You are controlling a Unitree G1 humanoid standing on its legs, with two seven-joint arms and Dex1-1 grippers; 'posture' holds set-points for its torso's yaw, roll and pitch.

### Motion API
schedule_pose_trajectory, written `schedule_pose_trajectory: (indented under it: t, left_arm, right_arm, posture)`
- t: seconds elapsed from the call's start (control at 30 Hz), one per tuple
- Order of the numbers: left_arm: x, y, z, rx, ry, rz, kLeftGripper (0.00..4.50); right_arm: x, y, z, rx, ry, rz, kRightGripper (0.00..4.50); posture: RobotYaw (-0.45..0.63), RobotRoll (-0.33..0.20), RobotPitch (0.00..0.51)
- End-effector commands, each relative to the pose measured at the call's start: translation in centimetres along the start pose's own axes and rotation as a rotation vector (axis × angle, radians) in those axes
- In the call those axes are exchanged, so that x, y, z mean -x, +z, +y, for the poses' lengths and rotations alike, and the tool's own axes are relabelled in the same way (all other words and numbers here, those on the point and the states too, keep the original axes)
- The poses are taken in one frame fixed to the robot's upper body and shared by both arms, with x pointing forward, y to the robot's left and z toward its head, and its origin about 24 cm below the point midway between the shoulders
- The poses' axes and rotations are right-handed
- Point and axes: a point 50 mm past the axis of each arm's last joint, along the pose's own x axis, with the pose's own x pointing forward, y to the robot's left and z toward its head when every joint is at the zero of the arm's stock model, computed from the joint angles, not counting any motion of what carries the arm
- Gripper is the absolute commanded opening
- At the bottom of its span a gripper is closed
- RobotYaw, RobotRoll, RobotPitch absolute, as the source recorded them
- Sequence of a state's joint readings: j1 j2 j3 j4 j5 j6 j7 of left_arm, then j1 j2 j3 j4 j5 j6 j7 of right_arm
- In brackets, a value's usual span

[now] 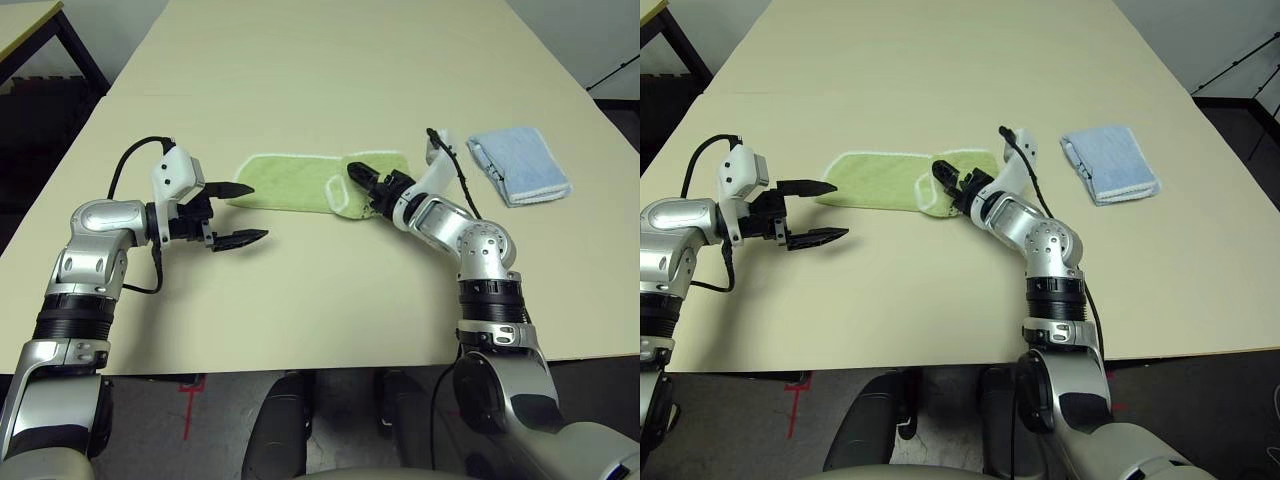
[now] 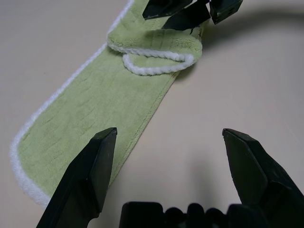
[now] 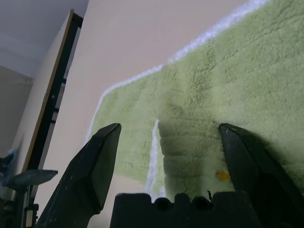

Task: Fold the towel and set it aside.

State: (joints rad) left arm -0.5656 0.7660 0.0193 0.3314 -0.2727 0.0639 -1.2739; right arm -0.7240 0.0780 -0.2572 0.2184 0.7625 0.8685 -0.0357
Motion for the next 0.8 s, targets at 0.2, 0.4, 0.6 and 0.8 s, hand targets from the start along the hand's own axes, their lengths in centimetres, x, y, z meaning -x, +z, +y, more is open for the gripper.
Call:
schedule_pose_trajectory:
  t: [0.2, 0.4, 0.6, 0.8]
  left_arm:
    - [0.1, -0.5, -0.3, 0.008, -0.003, 0.018, 4.50]
    - [0.1, -0.5, -0.2, 0.007, -0.004, 0.015, 4.50]
    - [0.0, -0.5, -0.1, 0.006, -0.001, 0.012, 4.50]
    - [-0.8, -0.1, 0.0, 0.001, 0.004, -0.014, 4.50]
  right_arm:
    - [-0.2, 0.2, -0.5, 0.006, -0.020, 0.012, 4.48]
    - [0.1, 2.8, 0.2, 0.065, 0.002, -0.068, 4.48]
    - [0.9, 5.2, 1.1, 0.080, 0.044, -0.136, 4.48]
    - [-0.3, 4.7, -1.6, 0.051, -0.090, -0.101, 4.48]
  posture:
    - [0.14, 0.000, 0.144]
    - [0.13, 0.000, 0.140]
    - [0.13, 0.000, 0.133]
    - [0.13, 0.000, 0.128]
